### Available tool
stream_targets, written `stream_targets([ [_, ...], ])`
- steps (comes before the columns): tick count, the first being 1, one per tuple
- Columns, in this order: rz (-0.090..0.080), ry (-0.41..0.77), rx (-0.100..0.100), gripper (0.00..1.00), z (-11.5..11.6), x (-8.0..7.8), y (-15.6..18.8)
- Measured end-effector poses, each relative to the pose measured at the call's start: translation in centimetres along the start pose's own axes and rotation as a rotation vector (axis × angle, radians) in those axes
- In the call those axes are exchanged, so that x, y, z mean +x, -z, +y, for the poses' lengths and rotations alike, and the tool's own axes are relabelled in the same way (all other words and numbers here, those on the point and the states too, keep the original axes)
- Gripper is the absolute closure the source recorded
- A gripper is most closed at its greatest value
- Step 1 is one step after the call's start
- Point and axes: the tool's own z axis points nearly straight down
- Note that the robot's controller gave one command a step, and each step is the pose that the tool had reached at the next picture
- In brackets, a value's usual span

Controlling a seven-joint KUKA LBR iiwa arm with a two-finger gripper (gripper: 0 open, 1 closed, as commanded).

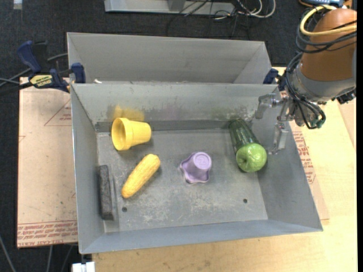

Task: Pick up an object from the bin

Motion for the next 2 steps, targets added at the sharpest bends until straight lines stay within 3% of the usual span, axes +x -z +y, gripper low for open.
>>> stream_targets([
  [1, -0.006, 0.002, 0.001, 0.0, 0.1, -0.1, 0.5],
  [2, -0.007, 0.01, 0.001, 0.0, 0.3, 3.4, -2.1],
])
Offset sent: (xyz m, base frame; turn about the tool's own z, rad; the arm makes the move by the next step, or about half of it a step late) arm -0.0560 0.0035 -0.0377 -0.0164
